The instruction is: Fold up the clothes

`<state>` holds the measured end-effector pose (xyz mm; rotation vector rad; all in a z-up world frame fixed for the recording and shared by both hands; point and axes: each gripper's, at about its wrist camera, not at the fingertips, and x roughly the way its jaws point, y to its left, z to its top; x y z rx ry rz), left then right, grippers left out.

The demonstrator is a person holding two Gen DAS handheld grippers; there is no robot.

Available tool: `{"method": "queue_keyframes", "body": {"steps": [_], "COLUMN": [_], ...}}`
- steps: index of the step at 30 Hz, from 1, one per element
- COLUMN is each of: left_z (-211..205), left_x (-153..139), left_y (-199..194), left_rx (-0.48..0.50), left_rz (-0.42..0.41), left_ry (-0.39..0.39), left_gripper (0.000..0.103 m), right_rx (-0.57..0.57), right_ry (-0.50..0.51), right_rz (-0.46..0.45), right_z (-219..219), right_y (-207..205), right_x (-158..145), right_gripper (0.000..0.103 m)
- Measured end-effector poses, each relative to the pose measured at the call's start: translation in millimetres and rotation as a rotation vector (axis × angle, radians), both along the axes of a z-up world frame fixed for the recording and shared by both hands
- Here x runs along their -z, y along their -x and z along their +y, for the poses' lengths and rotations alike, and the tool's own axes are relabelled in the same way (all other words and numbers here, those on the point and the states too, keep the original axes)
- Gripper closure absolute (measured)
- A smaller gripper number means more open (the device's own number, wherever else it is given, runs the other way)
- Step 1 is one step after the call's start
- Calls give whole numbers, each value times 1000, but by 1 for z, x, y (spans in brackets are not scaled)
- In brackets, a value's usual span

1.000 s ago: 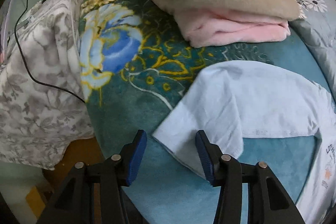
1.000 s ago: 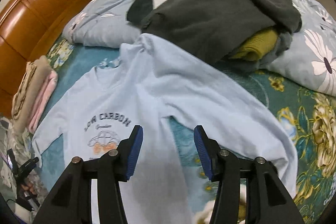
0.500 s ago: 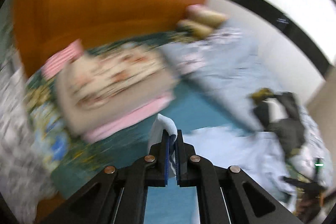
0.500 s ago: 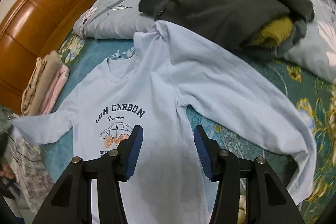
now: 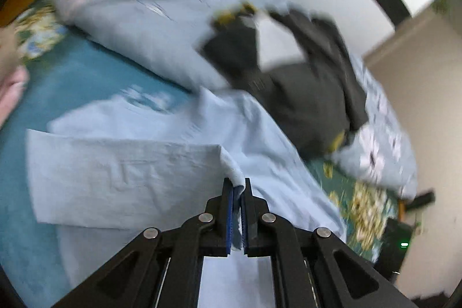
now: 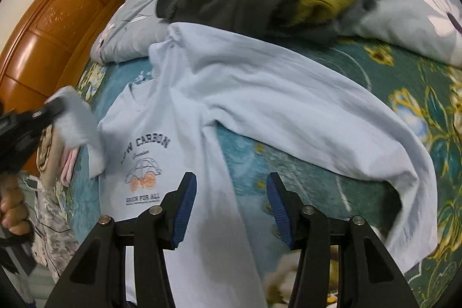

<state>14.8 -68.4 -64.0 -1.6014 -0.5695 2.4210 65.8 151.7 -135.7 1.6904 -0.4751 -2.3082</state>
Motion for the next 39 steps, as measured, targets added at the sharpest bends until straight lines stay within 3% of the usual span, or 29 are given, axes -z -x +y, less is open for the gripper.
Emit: {"method": "queue_keyframes", "body": {"steps": [2,4,5,6,9,12,16,22,26,30,35,39], "left_z": [16,16,14,13,-4,-42,-94,-136,-145,-148,-157,-170], "left_x": [14,22,25,28,28,23,45,77,78,73,69,82], "left_y": [7,4,1,-2,-18,-49,-98,-144,-154,-149,-139,-133], "left_rx": [33,40,40,41,28,-60,-229,-429,-485,-469,-477,-544], "left_rz": [-42,-67,-75,-84,-74,-26,-76,-129,-117,-99,-77,-93], "left_ry": [25,26,23,19,21,81,104,-43,-106,-111,-159,-299], "left_gripper": [94,76,59,54,48,45,45,45,45,45,45,44], "right_rx": [23,32,31,30,23,-18,-81,-79,-56,-59,-78,-93], "right_ry": [11,19,19,19,32,50,50,27,31,31,35,37], "right_rz": [-16,-24,-24,-23,-24,-8,24,42,-36,22,154,246], "right_z": [9,14,15,15,11,-2,-25,-51,-61,-61,-55,-51], "right_y": [-2,-2,-2,-1,2,9,28,78,99,97,96,94], "right_x": [4,6,6,7,10,11,13,26,49,30,-11,-41], "right_gripper": [51,51,51,51,51,51,51,51,52,98,100,100]}}
